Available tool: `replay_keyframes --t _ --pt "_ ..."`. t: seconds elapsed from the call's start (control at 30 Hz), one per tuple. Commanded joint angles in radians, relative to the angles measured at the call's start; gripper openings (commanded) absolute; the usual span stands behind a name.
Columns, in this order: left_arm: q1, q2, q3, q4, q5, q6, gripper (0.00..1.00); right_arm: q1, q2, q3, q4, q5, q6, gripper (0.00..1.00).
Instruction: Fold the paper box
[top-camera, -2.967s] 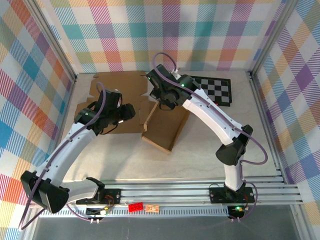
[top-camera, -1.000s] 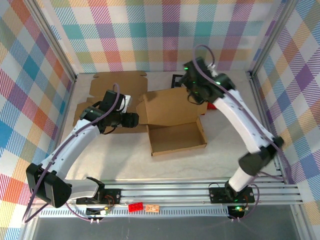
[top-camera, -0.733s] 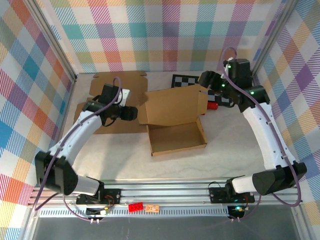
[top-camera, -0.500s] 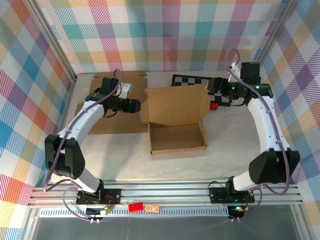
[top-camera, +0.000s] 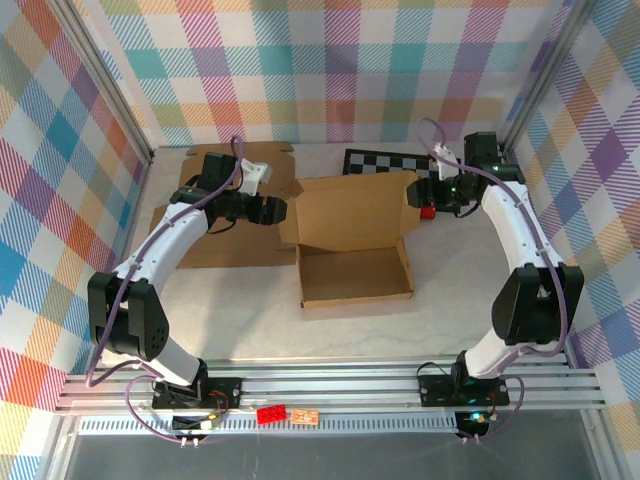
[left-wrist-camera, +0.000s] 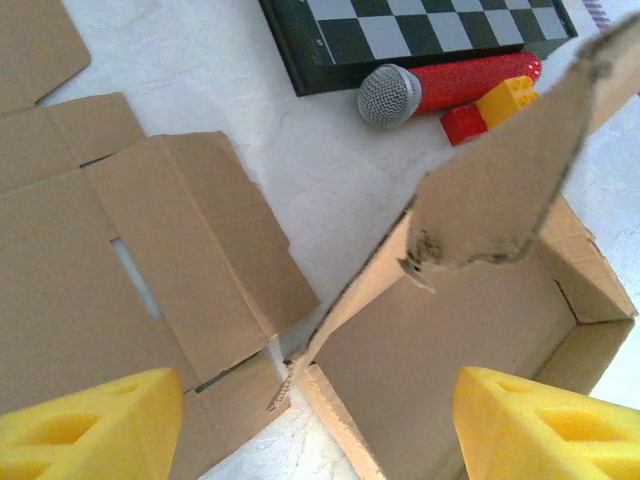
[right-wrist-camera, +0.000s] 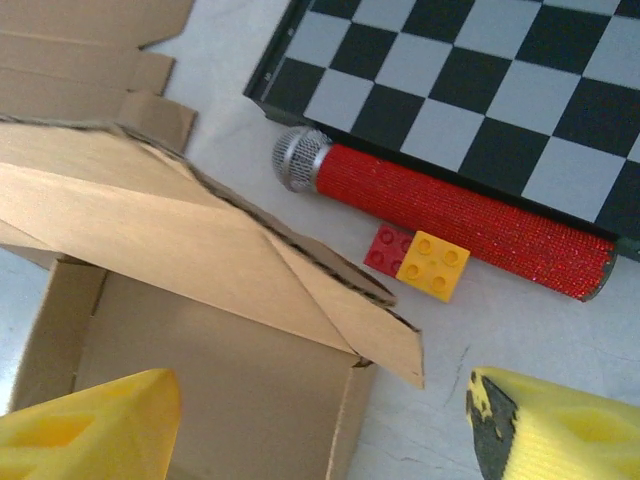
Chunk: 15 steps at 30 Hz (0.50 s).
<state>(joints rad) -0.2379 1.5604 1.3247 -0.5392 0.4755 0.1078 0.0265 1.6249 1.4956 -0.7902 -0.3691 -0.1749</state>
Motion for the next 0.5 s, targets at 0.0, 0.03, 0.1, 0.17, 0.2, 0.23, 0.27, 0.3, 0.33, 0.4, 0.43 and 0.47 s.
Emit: replay_keyframes --t 0.0,0.03,0.1,0.17,0.2,0.23,0.27,0.3,0.33,0.4,0.43,0.47 --pt "-0.009 -0.003 -0.001 0.005 0.052 0.052 0.70 0.000 0.037 0.003 -0.006 0.010 -0.064 0.73" --pt "-0.013 0.005 0.003 0.002 0.057 0.058 0.70 0.000 0.049 0.008 -0.006 0.011 -0.065 0.73" --pt "-0.029 0.020 0.012 -0.005 0.051 0.067 0.70 0.000 0.070 0.022 -0.005 0.011 -0.064 0.70" --pt "-0.044 0.030 0.012 -0.001 0.037 0.069 0.69 0.000 0.088 0.037 -0.004 -0.003 -0.063 0.68" --pt "-0.051 0.033 0.011 0.002 0.028 0.071 0.69 0.001 0.098 0.047 -0.007 -0.011 -0.061 0.66" --pt "-0.056 0.036 0.012 0.003 0.018 0.071 0.69 0.001 0.104 0.053 -0.007 -0.015 -0.060 0.65" --pt "-0.061 0.039 0.012 0.008 0.011 0.071 0.68 0.002 0.107 0.057 -0.007 -0.019 -0.058 0.63" --pt "-0.064 0.042 0.013 0.011 0.005 0.068 0.67 0.001 0.109 0.059 -0.007 -0.021 -0.057 0.62" --pt "-0.067 0.046 0.016 0.013 -0.002 0.065 0.67 0.002 0.109 0.058 -0.006 -0.020 -0.055 0.60" --pt "-0.073 0.059 0.026 0.018 -0.017 0.057 0.64 0.002 0.106 0.057 -0.006 -0.016 -0.054 0.55" --pt "-0.077 0.065 0.030 0.020 -0.021 0.054 0.63 0.002 0.104 0.057 -0.006 -0.013 -0.054 0.52" --pt "-0.084 0.073 0.035 0.022 -0.029 0.053 0.62 0.002 0.103 0.056 -0.005 -0.010 -0.053 0.50"
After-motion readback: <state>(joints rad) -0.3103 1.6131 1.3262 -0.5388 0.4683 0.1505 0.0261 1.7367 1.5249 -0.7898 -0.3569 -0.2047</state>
